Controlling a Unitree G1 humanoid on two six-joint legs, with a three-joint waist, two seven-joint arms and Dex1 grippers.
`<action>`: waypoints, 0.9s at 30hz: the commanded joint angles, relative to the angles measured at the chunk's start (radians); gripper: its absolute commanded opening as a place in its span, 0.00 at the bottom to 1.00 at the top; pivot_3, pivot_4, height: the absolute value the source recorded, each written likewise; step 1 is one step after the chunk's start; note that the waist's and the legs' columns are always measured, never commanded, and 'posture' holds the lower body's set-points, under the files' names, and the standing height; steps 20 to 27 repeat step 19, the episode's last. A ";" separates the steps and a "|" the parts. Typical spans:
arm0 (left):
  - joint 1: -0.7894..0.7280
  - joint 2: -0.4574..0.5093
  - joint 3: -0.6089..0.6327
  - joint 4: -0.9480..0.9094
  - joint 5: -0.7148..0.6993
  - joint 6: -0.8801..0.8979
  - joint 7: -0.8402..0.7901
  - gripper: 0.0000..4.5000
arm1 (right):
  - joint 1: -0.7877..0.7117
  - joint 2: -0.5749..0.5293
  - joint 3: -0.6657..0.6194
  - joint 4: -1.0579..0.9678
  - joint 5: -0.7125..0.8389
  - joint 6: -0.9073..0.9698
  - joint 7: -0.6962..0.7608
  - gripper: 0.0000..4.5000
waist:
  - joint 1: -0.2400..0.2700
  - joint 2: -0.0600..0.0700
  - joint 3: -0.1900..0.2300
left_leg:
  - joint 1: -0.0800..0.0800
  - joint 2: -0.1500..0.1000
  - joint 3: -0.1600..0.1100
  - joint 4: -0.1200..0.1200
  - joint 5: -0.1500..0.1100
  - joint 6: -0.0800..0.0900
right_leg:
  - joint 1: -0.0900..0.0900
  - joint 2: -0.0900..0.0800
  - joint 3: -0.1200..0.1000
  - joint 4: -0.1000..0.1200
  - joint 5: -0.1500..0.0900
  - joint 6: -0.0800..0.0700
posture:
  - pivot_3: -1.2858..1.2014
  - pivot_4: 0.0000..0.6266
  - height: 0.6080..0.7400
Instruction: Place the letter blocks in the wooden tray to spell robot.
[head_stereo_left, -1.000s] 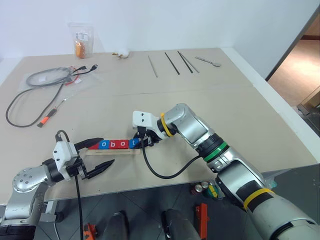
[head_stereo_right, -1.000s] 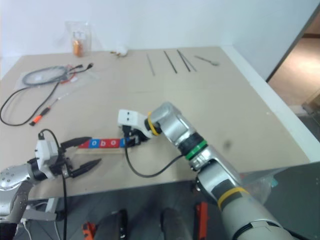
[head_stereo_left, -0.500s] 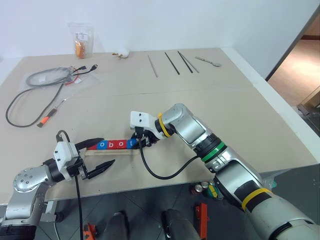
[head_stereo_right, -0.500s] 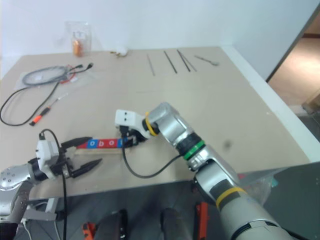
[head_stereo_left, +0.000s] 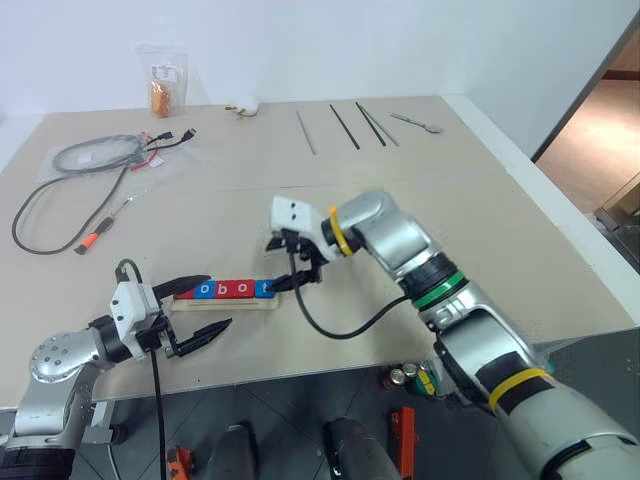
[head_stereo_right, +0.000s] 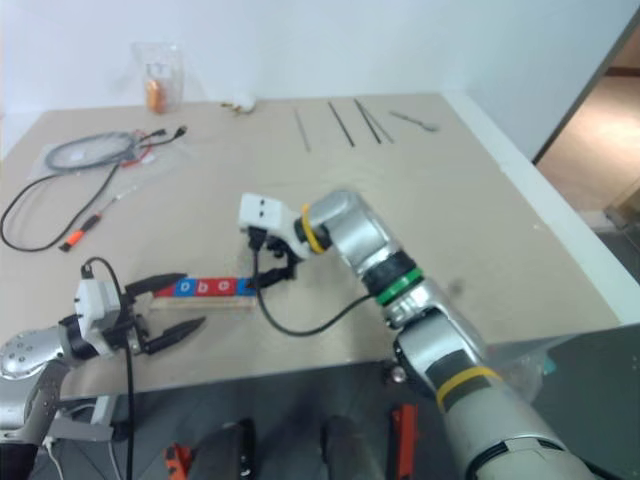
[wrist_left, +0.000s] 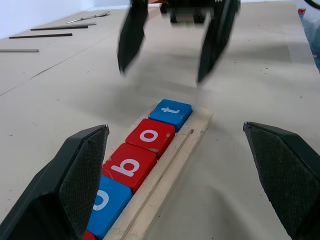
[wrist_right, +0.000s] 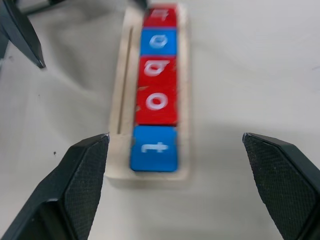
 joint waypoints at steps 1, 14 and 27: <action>0.031 0.042 0.054 -0.056 -0.053 0.108 0.042 1.00 | 0.041 -0.086 -0.062 -0.126 0.056 0.017 0.057 0.99 | 0.000 0.000 0.000 | 0.000 0.000 0.000 0.000 0.000 0.000 | 0.000 0.000 0.000 0.000 0.000 0.000 | 0.52 0.24 1.00; 0.227 0.156 0.336 -0.236 -0.244 0.569 0.240 1.00 | 0.412 -0.373 -0.385 -0.385 0.237 0.167 -0.074 0.99 | -0.001 0.000 0.000 | 0.000 0.000 0.000 0.000 -0.002 -0.003 | 0.000 -0.001 0.000 0.000 -0.004 0.000 | 0.52 0.24 1.00; 0.237 0.151 0.413 -0.184 -0.221 0.561 0.272 1.00 | 0.479 -0.367 -0.408 -0.473 0.282 0.218 -0.147 0.99 | -0.003 0.000 0.000 | 0.002 0.000 0.000 0.000 -0.002 -0.003 | 0.000 0.000 0.001 0.000 -0.003 -0.002 | 0.52 0.24 1.00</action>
